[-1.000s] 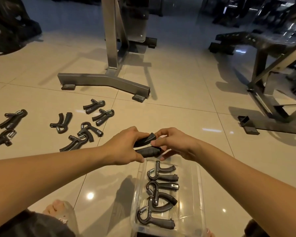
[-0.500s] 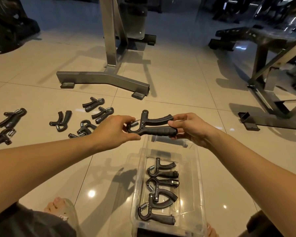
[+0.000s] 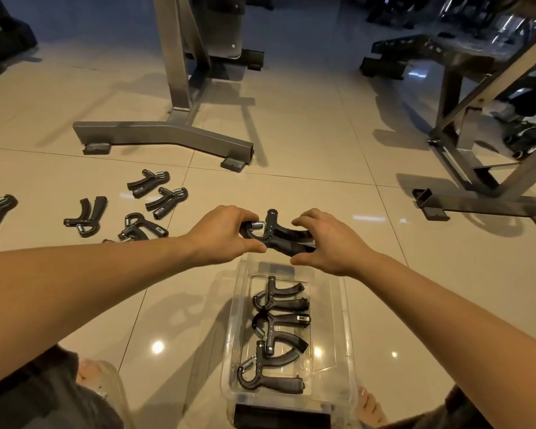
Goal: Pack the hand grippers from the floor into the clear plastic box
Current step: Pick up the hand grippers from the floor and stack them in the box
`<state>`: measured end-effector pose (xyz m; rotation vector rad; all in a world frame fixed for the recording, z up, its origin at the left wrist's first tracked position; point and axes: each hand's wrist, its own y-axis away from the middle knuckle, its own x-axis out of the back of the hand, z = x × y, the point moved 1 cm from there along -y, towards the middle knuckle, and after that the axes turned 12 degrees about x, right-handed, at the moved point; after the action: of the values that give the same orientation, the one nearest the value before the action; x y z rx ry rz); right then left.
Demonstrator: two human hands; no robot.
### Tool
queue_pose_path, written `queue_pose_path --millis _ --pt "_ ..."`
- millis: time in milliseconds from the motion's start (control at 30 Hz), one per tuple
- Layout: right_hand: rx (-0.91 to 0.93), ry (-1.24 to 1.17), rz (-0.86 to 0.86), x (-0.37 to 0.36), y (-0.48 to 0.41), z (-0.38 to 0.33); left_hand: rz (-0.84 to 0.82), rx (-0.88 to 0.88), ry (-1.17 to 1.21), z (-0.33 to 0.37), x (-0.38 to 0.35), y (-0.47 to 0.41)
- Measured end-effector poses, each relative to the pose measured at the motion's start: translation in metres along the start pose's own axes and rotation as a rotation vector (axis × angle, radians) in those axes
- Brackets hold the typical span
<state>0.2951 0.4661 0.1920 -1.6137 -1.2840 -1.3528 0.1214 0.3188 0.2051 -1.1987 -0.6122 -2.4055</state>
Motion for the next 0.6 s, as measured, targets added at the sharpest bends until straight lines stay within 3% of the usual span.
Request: queue_pose_path --millis 167,233,400,600 --pt "-0.017 -0.185 -0.119 -0.024 0.000 0.008 -0.056 -0.035 -0.021 -0.006 -0.026 0.002" --pt "-0.002 -0.127 -0.167 -0.036 -0.001 0.008 -0.130 -0.023 -0.091 -0.018 -0.037 0.001" --pt "0.004 0.060 -0.354 -0.082 -0.001 0.021 -0.281 -0.081 -0.522 -0.052 -0.064 -0.005" --pt "-0.096 0.095 -0.463 -0.137 -0.011 0.048 -0.281 -0.198 -0.563 -0.076 -0.072 -0.013"
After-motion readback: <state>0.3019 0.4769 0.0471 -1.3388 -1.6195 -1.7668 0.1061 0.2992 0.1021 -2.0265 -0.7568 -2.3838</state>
